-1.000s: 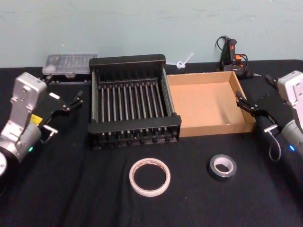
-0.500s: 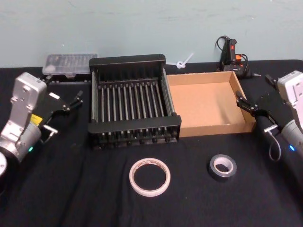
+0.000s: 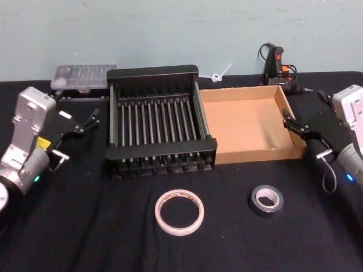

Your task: Pick up the white tape and place it into the black box , Pick up the silver tape and place it into the brown box.

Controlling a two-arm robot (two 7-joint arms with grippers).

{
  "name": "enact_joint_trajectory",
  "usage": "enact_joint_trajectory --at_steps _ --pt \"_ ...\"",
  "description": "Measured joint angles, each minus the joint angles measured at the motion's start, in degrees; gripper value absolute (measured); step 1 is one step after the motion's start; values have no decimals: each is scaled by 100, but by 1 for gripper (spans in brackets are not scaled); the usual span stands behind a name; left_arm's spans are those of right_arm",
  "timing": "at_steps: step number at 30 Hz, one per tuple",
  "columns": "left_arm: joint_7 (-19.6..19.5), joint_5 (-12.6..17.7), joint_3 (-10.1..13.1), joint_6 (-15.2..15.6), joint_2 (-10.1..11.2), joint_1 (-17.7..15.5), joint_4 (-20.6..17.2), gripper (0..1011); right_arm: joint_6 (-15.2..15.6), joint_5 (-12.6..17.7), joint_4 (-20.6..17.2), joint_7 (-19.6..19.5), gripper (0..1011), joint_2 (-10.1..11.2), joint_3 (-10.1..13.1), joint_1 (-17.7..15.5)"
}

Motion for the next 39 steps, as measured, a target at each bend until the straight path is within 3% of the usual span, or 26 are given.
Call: enact_joint_trajectory --at_steps 16,26,39 --pt "0 0 0 0 0 0 0 1001 0 0 0 0 1002 0 0 0" --pt "0 0 0 0 0 0 0 1001 -28 103 -18 253 1002 -68 163 -82" --pt "0 0 0 0 0 0 0 1001 161 431 -574 713 1002 -10 410 -484"
